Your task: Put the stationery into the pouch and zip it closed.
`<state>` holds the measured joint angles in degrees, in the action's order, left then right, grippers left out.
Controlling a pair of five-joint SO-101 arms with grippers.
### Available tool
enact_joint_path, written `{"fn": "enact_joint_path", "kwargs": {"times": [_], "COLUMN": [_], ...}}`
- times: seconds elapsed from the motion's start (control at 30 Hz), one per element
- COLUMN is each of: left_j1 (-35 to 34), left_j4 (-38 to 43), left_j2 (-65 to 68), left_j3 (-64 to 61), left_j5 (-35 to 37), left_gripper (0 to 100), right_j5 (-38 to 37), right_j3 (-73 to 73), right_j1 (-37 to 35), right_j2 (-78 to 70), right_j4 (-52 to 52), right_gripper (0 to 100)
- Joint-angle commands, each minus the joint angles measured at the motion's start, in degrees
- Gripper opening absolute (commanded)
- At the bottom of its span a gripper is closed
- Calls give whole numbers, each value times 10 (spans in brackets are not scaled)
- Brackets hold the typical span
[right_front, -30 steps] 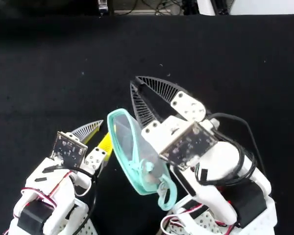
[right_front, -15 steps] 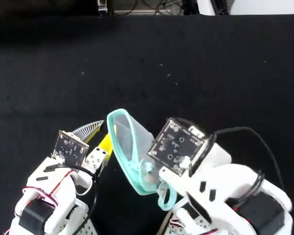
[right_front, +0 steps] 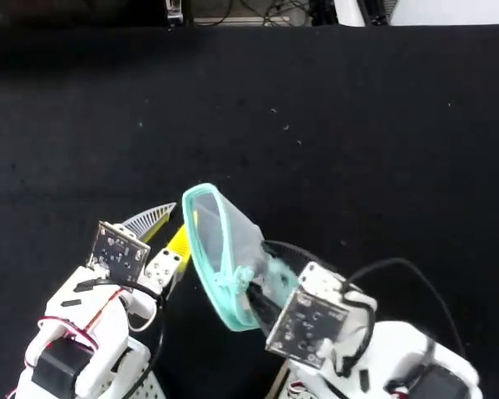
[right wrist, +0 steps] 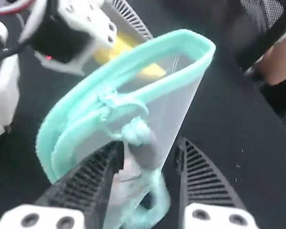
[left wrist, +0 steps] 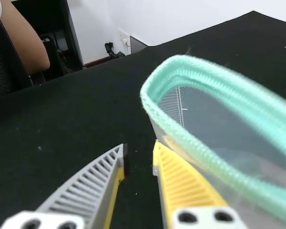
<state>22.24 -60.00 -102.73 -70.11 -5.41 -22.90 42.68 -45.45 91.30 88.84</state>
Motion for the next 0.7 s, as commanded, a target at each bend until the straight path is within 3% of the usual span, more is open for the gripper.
{"fn": "enact_joint_path", "kwargs": {"times": [0.0, 0.2, 0.43, 0.6, 0.67], "left_j1": [5, 5, 6, 6, 6], "left_j4": [16, 16, 16, 16, 16], "left_j2": [1, 1, 1, 1, 1], "left_j3": [3, 3, 3, 3, 3], "left_j5": [2, 2, 2, 2, 2], "left_gripper": [120, 120, 120, 120, 120], "right_j5": [8, 4, 4, -20, -28], "right_j3": [8, 23, 108, 105, 104], "right_j1": [-32, -60, -60, -60, -55], "right_j2": [10, 9, 11, 30, 60], "right_j4": [-18, -24, -121, -141, -141], "right_gripper": [188, 188, 185, 12, 21]}}
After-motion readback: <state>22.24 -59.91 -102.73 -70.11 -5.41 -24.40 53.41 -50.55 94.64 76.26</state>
